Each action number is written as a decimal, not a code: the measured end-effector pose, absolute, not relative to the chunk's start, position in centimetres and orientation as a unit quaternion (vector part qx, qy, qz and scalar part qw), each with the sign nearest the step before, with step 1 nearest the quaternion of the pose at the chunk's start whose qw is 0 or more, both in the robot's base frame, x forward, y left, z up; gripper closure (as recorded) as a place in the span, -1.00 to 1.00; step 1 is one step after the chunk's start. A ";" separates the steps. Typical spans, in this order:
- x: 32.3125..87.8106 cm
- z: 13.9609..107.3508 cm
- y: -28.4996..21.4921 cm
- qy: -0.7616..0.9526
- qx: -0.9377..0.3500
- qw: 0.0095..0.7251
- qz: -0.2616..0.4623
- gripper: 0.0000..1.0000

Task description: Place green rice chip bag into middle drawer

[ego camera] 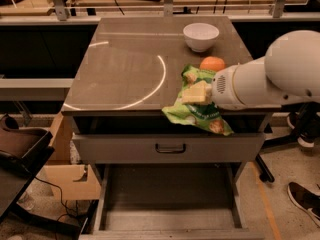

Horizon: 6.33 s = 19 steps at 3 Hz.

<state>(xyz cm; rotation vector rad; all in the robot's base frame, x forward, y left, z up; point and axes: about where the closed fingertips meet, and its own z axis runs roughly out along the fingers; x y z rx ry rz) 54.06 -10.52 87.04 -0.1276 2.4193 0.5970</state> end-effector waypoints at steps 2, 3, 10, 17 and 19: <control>46.0 85.5 -15.1 0.918 -0.004 0.322 0.230 1.00; 44.5 83.8 -15.9 0.925 -0.005 0.301 0.231 1.00; 42.0 59.9 -15.8 0.968 0.013 0.205 0.144 1.00; 47.9 45.0 -5.6 0.887 -0.039 0.081 0.454 0.65; 47.7 44.9 -5.2 0.886 -0.041 0.078 0.455 -0.30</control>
Offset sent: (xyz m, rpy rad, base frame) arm -0.1317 -0.0736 -0.0257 0.0468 0.0160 -0.1318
